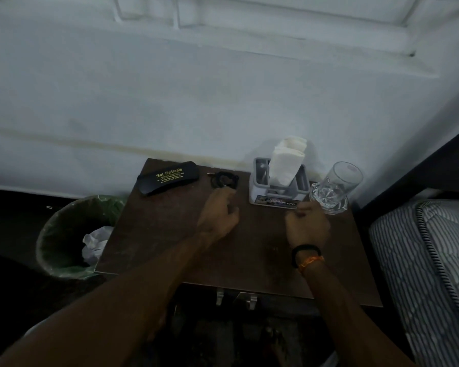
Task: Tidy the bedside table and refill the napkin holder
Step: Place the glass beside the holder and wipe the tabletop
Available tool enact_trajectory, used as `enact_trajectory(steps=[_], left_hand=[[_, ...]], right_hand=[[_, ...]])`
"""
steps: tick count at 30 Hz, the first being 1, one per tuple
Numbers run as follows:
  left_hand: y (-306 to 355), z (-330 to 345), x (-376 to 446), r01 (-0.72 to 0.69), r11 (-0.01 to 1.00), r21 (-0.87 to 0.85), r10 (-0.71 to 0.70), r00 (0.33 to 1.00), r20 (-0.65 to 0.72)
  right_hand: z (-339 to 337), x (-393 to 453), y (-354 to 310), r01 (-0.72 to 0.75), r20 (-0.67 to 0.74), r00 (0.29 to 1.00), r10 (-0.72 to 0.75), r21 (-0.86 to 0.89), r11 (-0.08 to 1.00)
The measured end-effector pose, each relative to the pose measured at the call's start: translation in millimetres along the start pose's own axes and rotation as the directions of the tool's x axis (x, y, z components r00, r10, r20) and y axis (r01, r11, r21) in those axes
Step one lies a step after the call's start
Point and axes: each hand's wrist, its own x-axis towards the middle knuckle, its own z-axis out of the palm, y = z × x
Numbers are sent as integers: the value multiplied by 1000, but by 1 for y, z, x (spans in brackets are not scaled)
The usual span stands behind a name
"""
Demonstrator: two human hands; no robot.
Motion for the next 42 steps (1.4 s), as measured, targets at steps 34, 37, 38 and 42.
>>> enact_trajectory(steps=[34, 37, 38, 42], left_hand=[[-107, -158, 58, 39, 926, 376, -51, 998, 21], [-104, -156, 61, 44, 925, 377, -60, 998, 33], [-103, -155, 62, 44, 927, 373, -62, 997, 37], [-100, -152, 67, 41, 933, 358, -62, 997, 47]], right_hand=[[124, -16, -73, 711, 497, 688, -529, -316, 628], [119, -16, -69, 715, 475, 689, -548, -320, 622], [117, -17, -69, 711, 468, 695, -546, -332, 620], [109, -15, -68, 684, 445, 727, -523, -398, 611]])
